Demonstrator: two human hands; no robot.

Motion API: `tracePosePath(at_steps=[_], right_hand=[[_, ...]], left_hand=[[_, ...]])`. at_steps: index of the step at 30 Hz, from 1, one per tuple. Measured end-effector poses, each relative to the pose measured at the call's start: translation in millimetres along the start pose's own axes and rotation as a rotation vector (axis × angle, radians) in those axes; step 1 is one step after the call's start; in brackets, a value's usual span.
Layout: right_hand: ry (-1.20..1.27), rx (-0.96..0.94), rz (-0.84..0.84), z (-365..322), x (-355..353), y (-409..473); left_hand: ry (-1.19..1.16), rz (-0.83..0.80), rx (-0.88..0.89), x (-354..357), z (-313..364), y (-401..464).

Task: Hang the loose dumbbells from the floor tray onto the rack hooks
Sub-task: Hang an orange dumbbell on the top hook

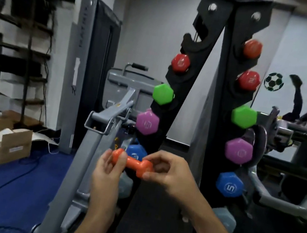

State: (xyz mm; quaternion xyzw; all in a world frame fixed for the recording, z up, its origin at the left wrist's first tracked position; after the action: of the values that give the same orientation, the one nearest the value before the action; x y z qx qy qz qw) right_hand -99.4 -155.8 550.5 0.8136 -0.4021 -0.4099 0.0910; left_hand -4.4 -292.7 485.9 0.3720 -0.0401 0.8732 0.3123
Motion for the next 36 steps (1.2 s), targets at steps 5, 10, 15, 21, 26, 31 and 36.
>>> tracePosePath(at_steps=[5,10,15,21,26,31,36], right_hand=[[0.058,-0.118,0.146,-56.2,-32.2,27.5],[0.063,-0.175,0.291,-86.6,-54.0,49.6],[-0.057,-0.259,0.359,-103.6,-75.8,81.0],[-0.061,-0.284,0.183,-115.9,-100.1,103.8],[0.062,-0.288,0.059,-116.4,-109.5,107.0],[-0.193,-0.187,0.677,-98.4,-140.1,113.3],[-0.134,0.103,0.625,-73.9,-148.1,137.4]], left_hand=[[0.018,-0.229,0.023,60.1,66.6,6.8],[0.002,-0.344,0.082,97.9,109.6,0.5],[-0.040,-0.261,0.114,130.1,121.2,10.9],[-0.250,-0.163,0.080,151.0,127.1,18.4],[-0.272,-0.102,0.164,153.6,141.1,36.0],[-0.333,-0.143,0.170,181.0,168.8,64.3],[-0.146,-0.183,0.305,224.0,187.0,91.0]])
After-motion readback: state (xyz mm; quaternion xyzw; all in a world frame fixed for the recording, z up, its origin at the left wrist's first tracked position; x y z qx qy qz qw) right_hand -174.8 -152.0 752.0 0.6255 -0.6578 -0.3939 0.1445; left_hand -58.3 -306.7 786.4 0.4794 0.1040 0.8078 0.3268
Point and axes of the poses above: each hand's wrist, its own y-axis towards the middle knuckle, its own x-axis out of the palm, z = x × y, the point moved 4 cm from there along y, towards the middle knuckle, and after that the axes turned 10 degrees about -y, right-handed, at the moved point
